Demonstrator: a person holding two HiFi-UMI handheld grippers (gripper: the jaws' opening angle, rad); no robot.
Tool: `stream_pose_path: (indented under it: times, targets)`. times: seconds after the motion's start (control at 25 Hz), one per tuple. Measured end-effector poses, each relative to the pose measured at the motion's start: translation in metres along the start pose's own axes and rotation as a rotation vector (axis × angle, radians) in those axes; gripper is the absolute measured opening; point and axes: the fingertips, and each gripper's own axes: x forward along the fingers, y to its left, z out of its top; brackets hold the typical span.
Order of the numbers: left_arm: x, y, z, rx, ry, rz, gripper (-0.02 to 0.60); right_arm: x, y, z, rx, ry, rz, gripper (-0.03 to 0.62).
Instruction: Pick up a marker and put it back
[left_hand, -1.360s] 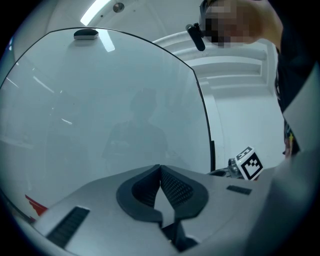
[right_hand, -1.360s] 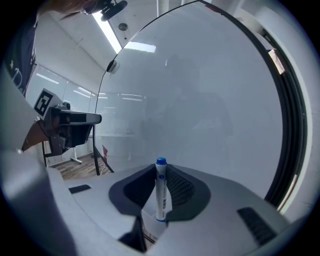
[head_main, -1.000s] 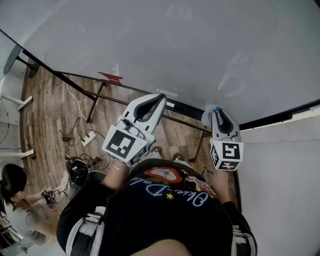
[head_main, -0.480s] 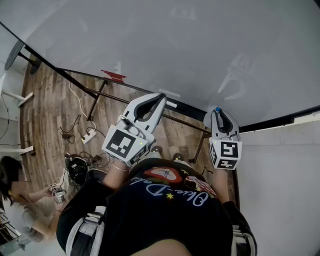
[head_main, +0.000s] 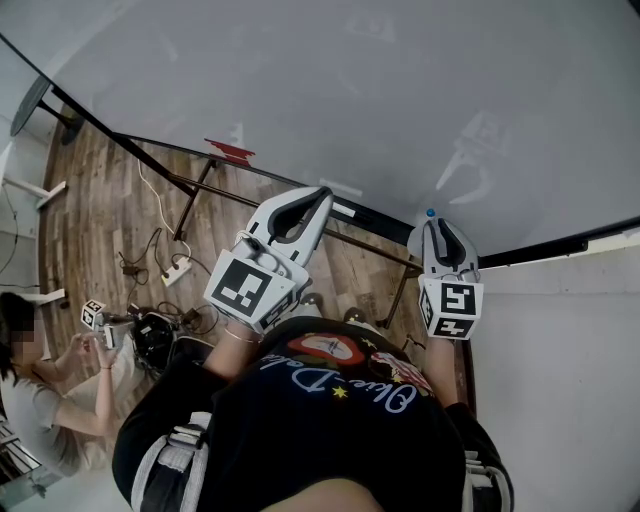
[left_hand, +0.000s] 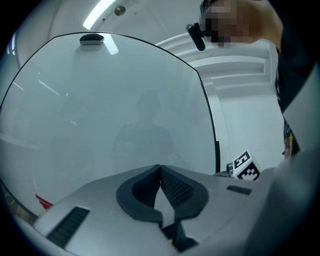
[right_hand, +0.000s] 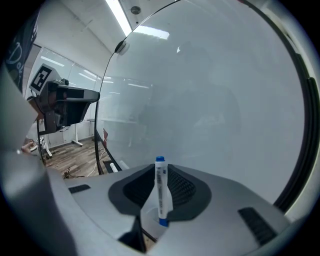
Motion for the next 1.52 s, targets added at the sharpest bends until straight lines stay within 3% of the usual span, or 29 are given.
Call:
stream_pose_path:
  times: [0.56,1.2,1.52]
  targets:
    - [0.002,-0.006,0.001,0.005,0.0,-0.015,0.003,-0.009,-0.003,0.012,0.023,-0.046,0.007,0.078]
    - [0.025,-0.029,0.002,0.023,0.013,-0.109,0.003,-0.051,-0.026,0.056,0.254,-0.262,0.031,0.0]
    - [0.032,-0.037,0.0,0.015,0.023,-0.148,0.003,-0.073,-0.031,0.076,0.289,-0.352,0.035,0.0]
